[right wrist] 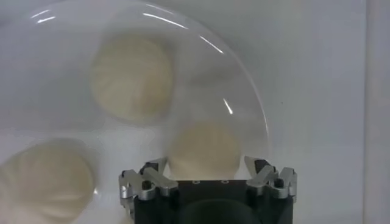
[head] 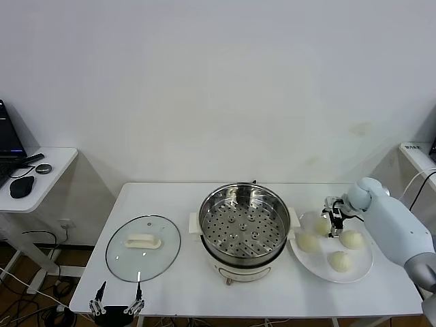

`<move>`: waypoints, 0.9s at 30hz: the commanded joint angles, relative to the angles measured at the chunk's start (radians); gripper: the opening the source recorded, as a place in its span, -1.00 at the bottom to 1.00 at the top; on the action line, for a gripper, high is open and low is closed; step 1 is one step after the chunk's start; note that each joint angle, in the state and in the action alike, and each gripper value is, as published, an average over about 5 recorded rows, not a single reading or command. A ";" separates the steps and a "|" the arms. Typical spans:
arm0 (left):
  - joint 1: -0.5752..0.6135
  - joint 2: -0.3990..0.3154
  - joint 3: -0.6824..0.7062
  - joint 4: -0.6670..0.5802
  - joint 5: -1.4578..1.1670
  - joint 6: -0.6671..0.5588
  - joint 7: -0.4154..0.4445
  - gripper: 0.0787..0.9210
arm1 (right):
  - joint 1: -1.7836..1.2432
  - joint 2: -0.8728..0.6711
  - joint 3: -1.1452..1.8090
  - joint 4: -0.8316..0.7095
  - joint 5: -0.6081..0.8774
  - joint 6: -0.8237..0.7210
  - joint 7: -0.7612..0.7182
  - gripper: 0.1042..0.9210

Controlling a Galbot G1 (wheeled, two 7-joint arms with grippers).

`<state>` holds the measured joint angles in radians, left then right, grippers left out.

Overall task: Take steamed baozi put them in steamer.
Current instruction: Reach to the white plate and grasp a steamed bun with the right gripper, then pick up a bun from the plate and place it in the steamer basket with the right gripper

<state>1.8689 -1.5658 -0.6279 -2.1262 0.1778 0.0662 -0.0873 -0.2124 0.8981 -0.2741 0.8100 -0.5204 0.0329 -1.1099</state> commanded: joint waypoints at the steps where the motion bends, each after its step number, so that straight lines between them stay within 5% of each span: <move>1: -0.001 0.000 0.002 0.003 0.001 0.000 -0.001 0.77 | -0.001 0.003 0.006 -0.006 0.001 -0.003 0.002 0.66; 13: -0.002 0.000 0.012 0.002 0.005 -0.001 -0.005 0.77 | 0.018 -0.031 0.010 0.035 0.044 0.003 -0.017 -0.05; 22: -0.010 0.005 0.017 -0.005 0.007 -0.003 -0.013 0.77 | 0.239 -0.061 -0.118 0.114 0.241 0.033 -0.078 -0.09; 27: -0.021 0.007 0.015 -0.016 0.008 -0.001 -0.020 0.77 | 0.464 0.033 -0.222 0.061 0.427 0.244 -0.188 -0.07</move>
<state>1.8546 -1.5596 -0.6119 -2.1344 0.1851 0.0633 -0.1045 -0.0109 0.8717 -0.3697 0.8811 -0.3178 0.0995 -1.1962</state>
